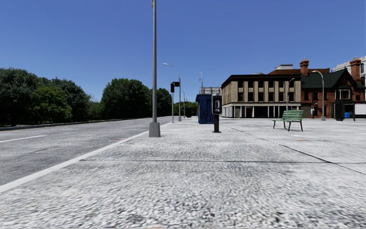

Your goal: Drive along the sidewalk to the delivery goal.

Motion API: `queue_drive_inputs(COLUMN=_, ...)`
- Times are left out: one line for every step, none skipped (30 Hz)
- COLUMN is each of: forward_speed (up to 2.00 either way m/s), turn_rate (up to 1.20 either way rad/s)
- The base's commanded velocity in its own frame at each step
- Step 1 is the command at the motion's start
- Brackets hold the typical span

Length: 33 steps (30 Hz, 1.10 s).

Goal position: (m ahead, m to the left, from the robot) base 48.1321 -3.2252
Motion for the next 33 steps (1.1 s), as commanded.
queue_drive_inputs(forward_speed=2.00, turn_rate=-0.15)
queue_drive_inputs(forward_speed=2.00, turn_rate=-0.25)
queue_drive_inputs(forward_speed=2.00, turn_rate=-0.33)
queue_drive_inputs(forward_speed=2.00, turn_rate=-0.36)
queue_drive_inputs(forward_speed=2.00, turn_rate=-0.36)
queue_drive_inputs(forward_speed=2.00, turn_rate=-0.37)
queue_drive_inputs(forward_speed=2.00, turn_rate=-0.37)
queue_drive_inputs(forward_speed=2.00, turn_rate=-0.37)
queue_drive_inputs(forward_speed=2.00, turn_rate=-0.37)
queue_drive_inputs(forward_speed=2.00, turn_rate=-0.37)
queue_drive_inputs(forward_speed=2.00, turn_rate=0.00)
queue_drive_inputs(forward_speed=2.00, turn_rate=0.00)
queue_drive_inputs(forward_speed=2.00, turn_rate=0.00)
queue_drive_inputs(forward_speed=2.00, turn_rate=0.00)
queue_drive_inputs(forward_speed=2.00, turn_rate=0.00)
queue_drive_inputs(forward_speed=2.00, turn_rate=0.00)
queue_drive_inputs(forward_speed=2.00, turn_rate=0.00)
queue_drive_inputs(forward_speed=2.00, turn_rate=0.00)
queue_drive_inputs(forward_speed=2.00, turn_rate=0.00)
queue_drive_inputs(forward_speed=2.00, turn_rate=0.00)
queue_drive_inputs(forward_speed=2.00, turn_rate=0.00)
queue_drive_inputs(forward_speed=2.00, turn_rate=0.00)
queue_drive_inputs(forward_speed=2.00, turn_rate=0.00)
queue_drive_inputs(forward_speed=2.00, turn_rate=0.00)
queue_drive_inputs(forward_speed=2.00, turn_rate=0.00)
queue_drive_inputs(forward_speed=2.00, turn_rate=0.00)
queue_drive_inputs(forward_speed=2.00, turn_rate=0.00)
queue_drive_inputs(forward_speed=2.00, turn_rate=0.00)
queue_drive_inputs(forward_speed=2.00, turn_rate=0.00)
queue_drive_inputs(forward_speed=2.00, turn_rate=0.00)
queue_drive_inputs(forward_speed=2.00, turn_rate=0.00)
queue_drive_inputs(forward_speed=2.00, turn_rate=0.00)
queue_drive_inputs(forward_speed=2.00, turn_rate=0.00)
